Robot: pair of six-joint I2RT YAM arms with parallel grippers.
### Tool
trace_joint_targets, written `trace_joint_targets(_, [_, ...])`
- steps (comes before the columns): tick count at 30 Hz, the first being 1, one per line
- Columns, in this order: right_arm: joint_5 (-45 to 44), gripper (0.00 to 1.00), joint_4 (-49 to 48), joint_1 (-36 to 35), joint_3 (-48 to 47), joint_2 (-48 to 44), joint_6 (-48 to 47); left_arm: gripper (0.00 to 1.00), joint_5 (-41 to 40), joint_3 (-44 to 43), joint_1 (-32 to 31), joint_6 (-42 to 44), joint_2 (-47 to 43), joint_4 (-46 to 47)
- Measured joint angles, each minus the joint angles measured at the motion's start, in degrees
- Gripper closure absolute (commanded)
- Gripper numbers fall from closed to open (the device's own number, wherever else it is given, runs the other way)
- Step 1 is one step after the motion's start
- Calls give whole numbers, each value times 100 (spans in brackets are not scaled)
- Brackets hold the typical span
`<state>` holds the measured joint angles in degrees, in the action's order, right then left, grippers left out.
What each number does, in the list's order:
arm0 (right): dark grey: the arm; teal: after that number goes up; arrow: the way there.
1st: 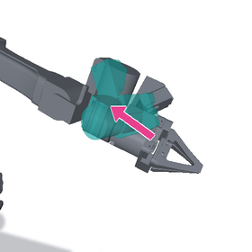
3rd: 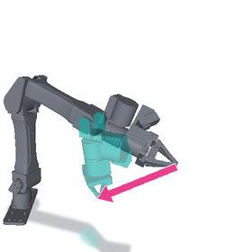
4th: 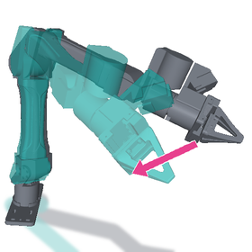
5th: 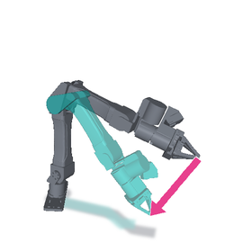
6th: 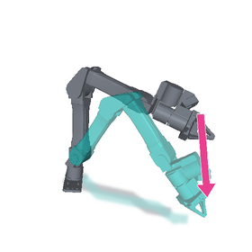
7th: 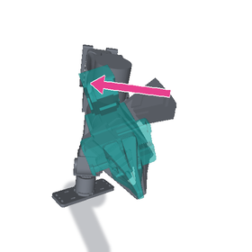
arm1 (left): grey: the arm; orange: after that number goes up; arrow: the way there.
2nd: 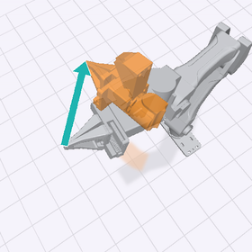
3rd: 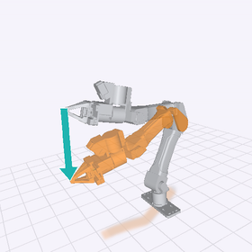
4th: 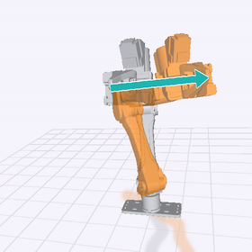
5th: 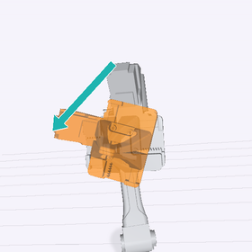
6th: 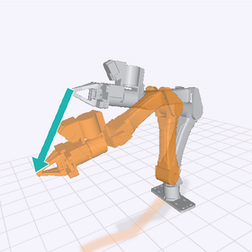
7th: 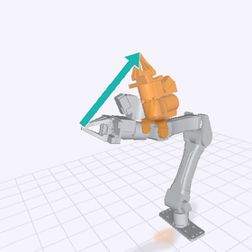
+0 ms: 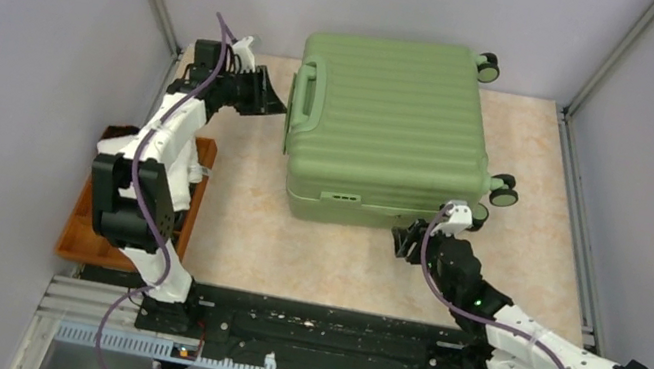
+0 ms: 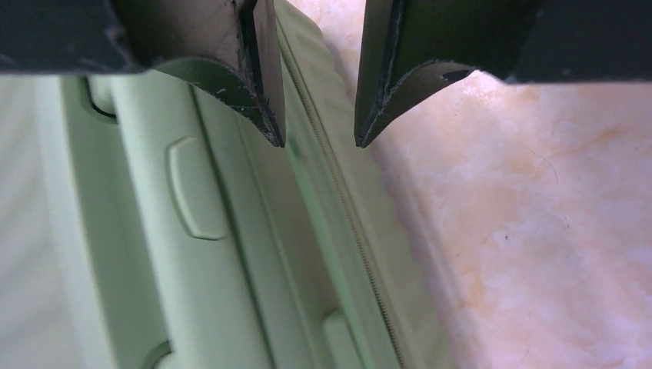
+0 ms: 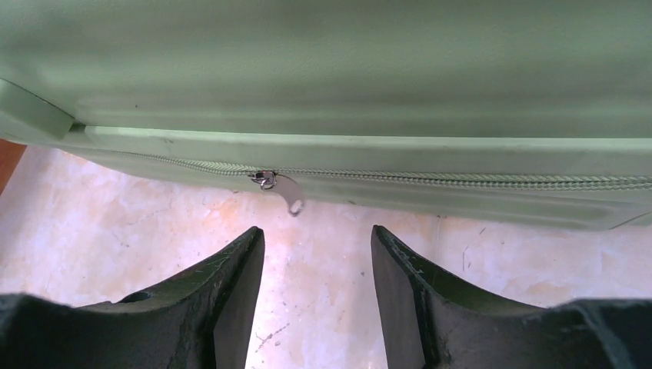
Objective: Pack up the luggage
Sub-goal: Zip the luggage at the center of the board.
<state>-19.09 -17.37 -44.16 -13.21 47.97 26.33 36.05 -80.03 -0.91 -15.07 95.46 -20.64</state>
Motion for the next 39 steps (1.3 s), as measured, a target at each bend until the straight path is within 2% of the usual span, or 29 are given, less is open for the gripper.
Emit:
trace_joint_targets(3, [26, 47, -48, 0, 39, 0, 59, 54, -85, 0, -4, -2, 181, 2])
trace_joint_targets(7, [55, 47, -111, 0, 42, 22, 92, 45, -125, -111, -39, -9, 315, 9])
trace_joint_targets(13, [127, 47, -149, 4, 42, 170, 92, 43, -197, -466, -249, 0, 809, -13])
trace_joint_targets(15, [146, 47, -153, 4, 42, 168, 92, 48, -188, -520, -238, -2, 837, -61])
trace_joint_targets(18, [164, 47, -151, 4, 42, 157, 90, 62, -199, -570, -267, -17, 848, -105])
trace_joint_targets(23, [162, 41, -170, 4, 42, 155, 76, 64, -79, -909, -319, -2, 1043, -372])
trace_joint_targets(27, [203, 39, -214, 4, 55, 127, 76, 86, -74, -994, -321, -42, 1056, -492])
trace_joint_targets(28, [247, 38, -299, 4, 90, 92, 72, 88, -83, -1010, -332, -66, 1056, -518])
trace_joint_targets(33, [435, 38, -505, 4, 170, 81, 31, 94, -144, -1115, -343, -118, 1056, -658])
trace_joint_targets(36, [520, 41, -726, 4, 166, 317, 2, 99, -199, -1182, -361, -127, 1056, -748])
trace_joint_targets(39, [546, 47, -883, 4, 164, 660, -37, 100, -245, -1207, -376, -129, 1056, -769])
